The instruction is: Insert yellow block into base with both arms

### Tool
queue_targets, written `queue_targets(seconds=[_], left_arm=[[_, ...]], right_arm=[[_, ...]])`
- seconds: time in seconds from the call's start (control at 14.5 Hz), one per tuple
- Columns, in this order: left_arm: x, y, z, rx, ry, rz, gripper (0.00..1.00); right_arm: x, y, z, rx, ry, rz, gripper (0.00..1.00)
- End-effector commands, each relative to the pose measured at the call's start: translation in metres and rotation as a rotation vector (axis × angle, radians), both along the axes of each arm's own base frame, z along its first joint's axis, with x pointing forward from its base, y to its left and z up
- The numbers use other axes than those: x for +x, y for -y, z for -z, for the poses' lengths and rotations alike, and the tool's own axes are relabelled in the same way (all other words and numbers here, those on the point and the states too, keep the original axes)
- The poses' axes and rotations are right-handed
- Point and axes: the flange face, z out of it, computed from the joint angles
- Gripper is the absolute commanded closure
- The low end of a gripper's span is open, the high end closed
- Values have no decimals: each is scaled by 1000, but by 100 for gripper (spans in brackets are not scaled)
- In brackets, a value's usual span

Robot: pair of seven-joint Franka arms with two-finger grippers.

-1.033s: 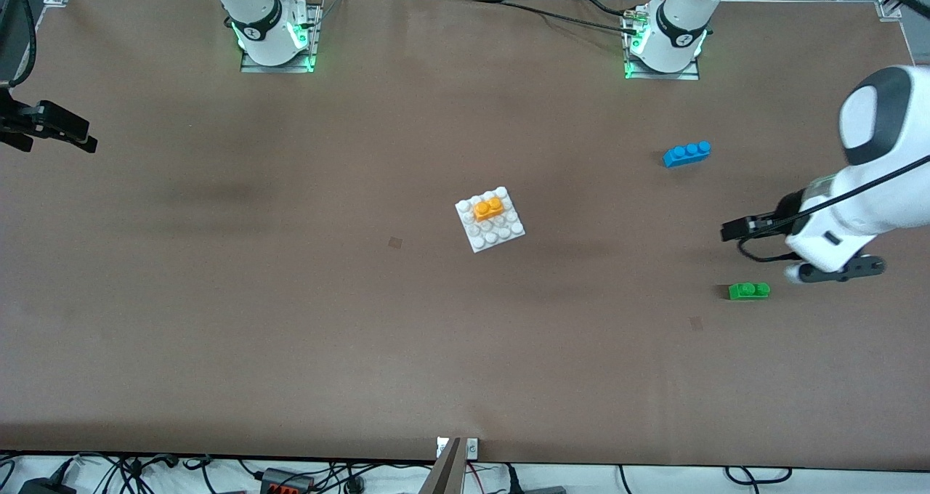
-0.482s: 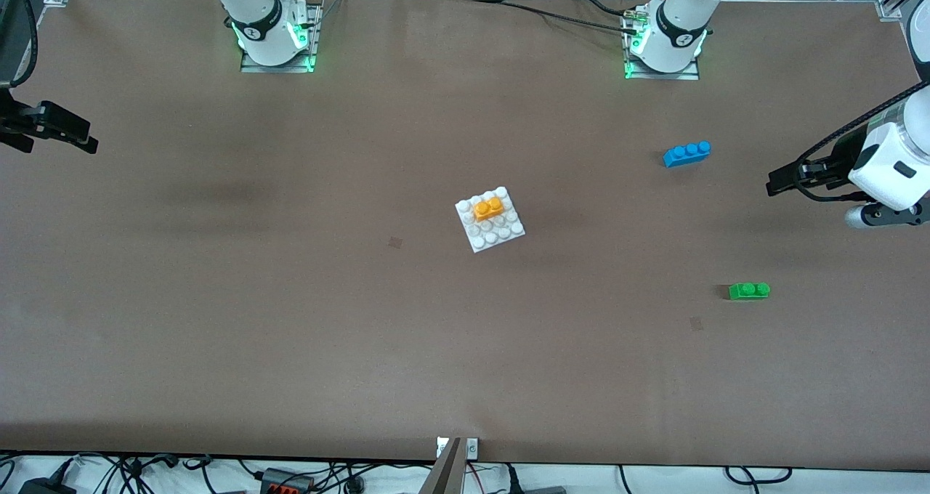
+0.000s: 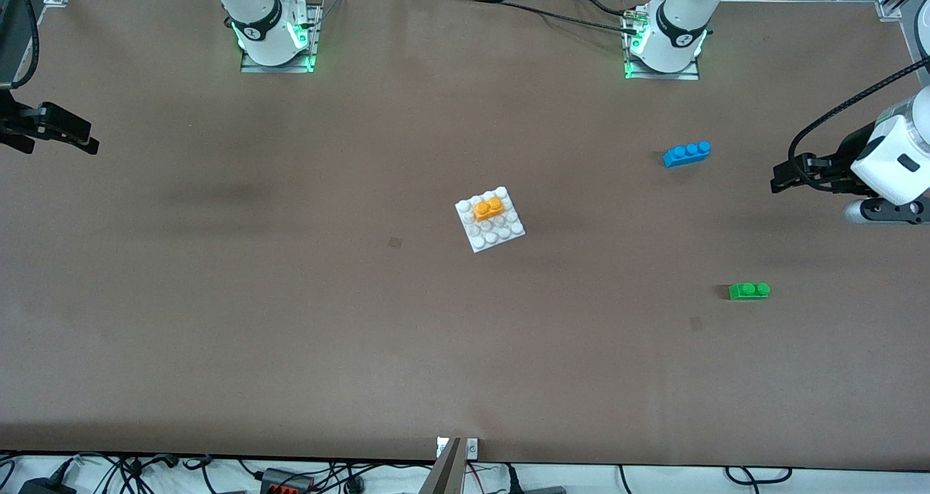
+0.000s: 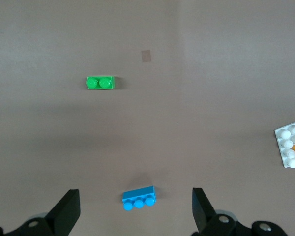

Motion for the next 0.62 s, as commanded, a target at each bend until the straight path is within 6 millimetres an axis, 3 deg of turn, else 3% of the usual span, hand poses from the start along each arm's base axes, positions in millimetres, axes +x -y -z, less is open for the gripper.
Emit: queue_targets(seconds=[0.0, 0.07, 0.21, 0.41, 0.55], left_arm=[[2, -12, -10, 42, 32, -7, 0], [1, -27, -9, 38, 21, -39, 0], [-5, -32, -6, 22, -26, -47, 0], [-1, -18, -24, 41, 3, -19, 0], [-3, -2, -23, 32, -17, 4, 0]], right_arm=[[3, -1, -3, 5, 4, 5, 0], [3, -2, -2, 5, 1, 4, 0], [3, -1, -3, 5, 4, 5, 0], [3, -2, -3, 5, 2, 4, 0], [2, -1, -4, 2, 5, 5, 0]])
